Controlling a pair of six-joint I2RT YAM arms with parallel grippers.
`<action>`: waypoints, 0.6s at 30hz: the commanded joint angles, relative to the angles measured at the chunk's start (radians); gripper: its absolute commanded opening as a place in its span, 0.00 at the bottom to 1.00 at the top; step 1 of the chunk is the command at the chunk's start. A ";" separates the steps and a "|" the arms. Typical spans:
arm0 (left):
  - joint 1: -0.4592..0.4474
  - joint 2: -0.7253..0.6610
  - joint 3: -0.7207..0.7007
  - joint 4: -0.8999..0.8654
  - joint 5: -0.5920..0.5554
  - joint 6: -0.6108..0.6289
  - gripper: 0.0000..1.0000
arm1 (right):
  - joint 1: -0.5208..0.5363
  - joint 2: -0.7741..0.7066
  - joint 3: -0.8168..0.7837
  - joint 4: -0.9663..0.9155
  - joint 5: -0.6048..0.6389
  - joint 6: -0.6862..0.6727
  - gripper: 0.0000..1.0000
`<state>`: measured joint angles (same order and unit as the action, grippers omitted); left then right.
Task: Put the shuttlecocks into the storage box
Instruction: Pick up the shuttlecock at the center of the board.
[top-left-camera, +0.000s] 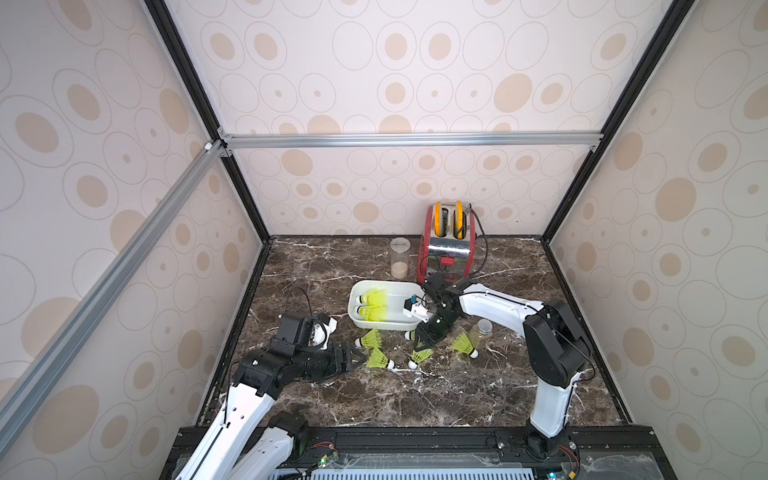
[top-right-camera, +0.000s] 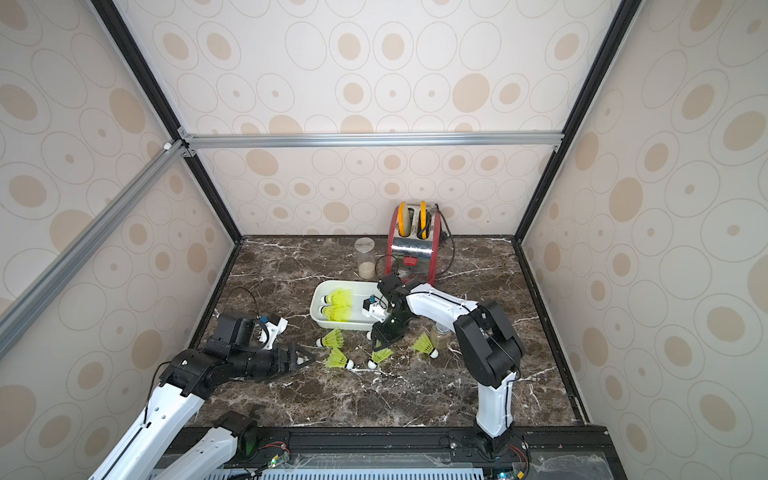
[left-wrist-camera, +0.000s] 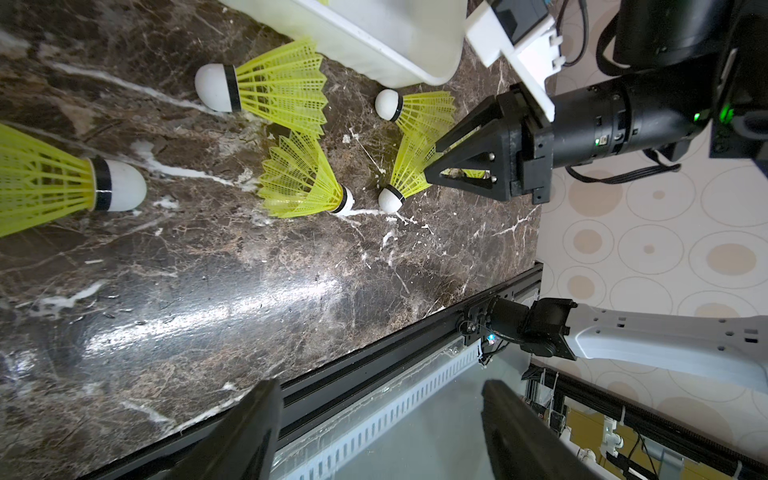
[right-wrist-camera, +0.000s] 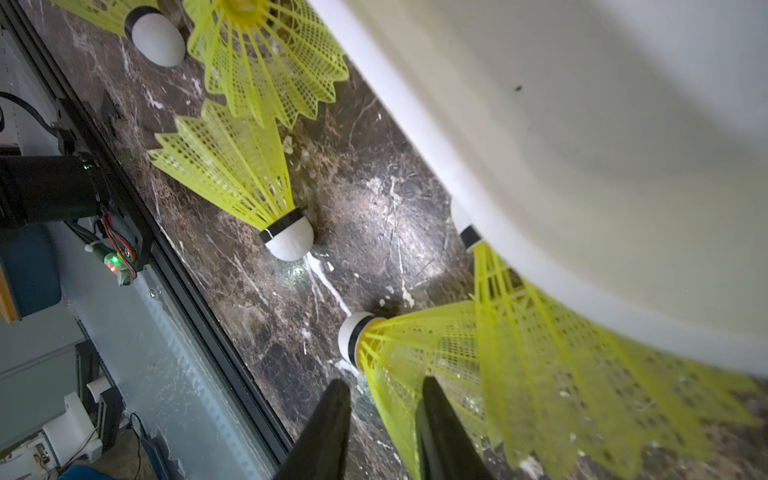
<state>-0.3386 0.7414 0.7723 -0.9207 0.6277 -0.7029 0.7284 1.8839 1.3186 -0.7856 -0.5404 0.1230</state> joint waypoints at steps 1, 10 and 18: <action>-0.004 0.004 0.028 0.012 0.011 0.016 0.78 | -0.001 0.001 -0.028 -0.012 -0.021 0.004 0.31; -0.004 0.002 0.027 0.015 0.007 0.013 0.78 | -0.003 -0.014 -0.059 -0.015 -0.039 0.013 0.20; -0.004 0.001 0.033 0.022 -0.003 0.006 0.78 | -0.003 -0.112 -0.125 0.043 -0.094 0.110 0.00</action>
<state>-0.3386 0.7464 0.7723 -0.9123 0.6273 -0.7033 0.7277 1.8408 1.2133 -0.7551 -0.6052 0.1848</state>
